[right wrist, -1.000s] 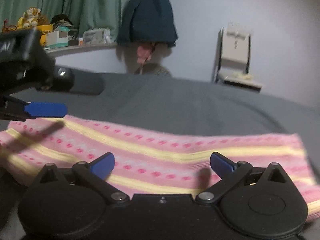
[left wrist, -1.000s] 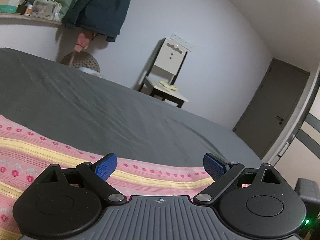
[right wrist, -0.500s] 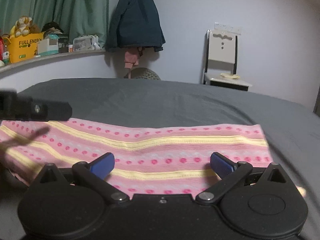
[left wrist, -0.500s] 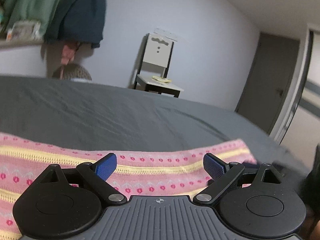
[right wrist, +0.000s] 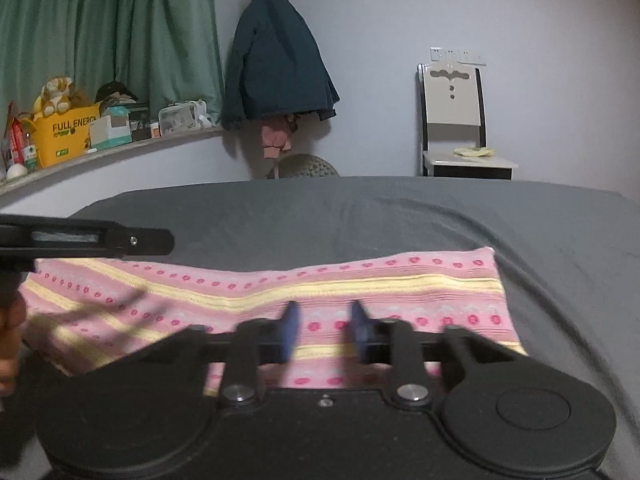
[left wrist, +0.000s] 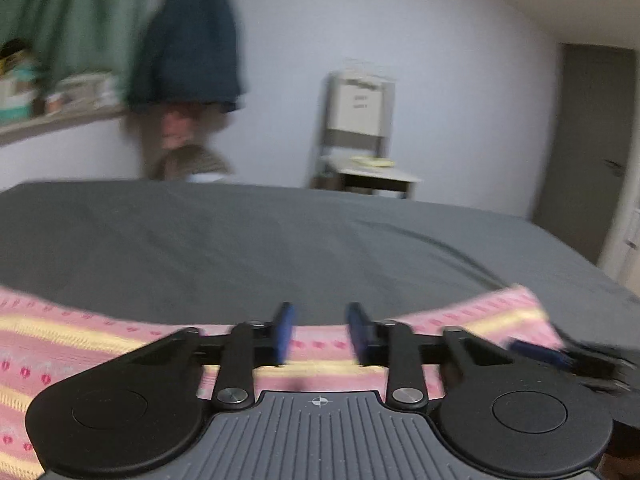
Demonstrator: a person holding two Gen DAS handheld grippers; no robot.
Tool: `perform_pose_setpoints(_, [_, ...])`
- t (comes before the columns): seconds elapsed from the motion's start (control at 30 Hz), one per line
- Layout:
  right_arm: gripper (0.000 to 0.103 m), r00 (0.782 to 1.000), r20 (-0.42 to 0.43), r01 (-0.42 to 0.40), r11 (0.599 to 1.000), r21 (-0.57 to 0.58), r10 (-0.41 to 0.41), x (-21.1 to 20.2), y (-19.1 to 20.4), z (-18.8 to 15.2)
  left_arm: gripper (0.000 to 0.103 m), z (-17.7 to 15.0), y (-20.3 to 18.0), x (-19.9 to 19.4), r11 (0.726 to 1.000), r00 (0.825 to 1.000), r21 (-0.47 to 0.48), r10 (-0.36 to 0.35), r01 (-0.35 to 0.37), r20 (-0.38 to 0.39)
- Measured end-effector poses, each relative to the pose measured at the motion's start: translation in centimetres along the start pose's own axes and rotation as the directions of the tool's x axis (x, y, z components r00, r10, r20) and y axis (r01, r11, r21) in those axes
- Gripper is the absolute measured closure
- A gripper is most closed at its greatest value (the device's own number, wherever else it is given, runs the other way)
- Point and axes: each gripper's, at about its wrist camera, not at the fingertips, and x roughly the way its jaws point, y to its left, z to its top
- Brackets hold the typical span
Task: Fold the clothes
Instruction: 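Press the folded sweater flat with both open grippers, then grasp one end of the sweater strip with the right gripper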
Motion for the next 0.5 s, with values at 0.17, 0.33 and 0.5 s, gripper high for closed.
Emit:
perform_pose_setpoints(0.17, [0.095,1.000,0.014,0.005,1.000,0.005,-0.005,-0.5,-1.5,0.2,0.101,0.3,1.1,4.0,0.988,0.988,-0.090,0.115,-0.125,-0.106])
perform_pose_setpoints(0.33, [0.094,0.999,0.011,0.041,0.996,0.074,-0.042,-0.3,-3.2,0.2,0.103,-0.9,0.9,5.1,0.984,0.974,-0.086,0.142,-0.159,-0.178])
perform_pose_setpoints(0.5, [0.094,0.998,0.028,0.059,0.991,0.124,-0.063,-0.7,-4.4,0.6,0.103,-1.3,0.5,3.0,0.983,0.969,-0.077,0.150,-0.168,-0.196])
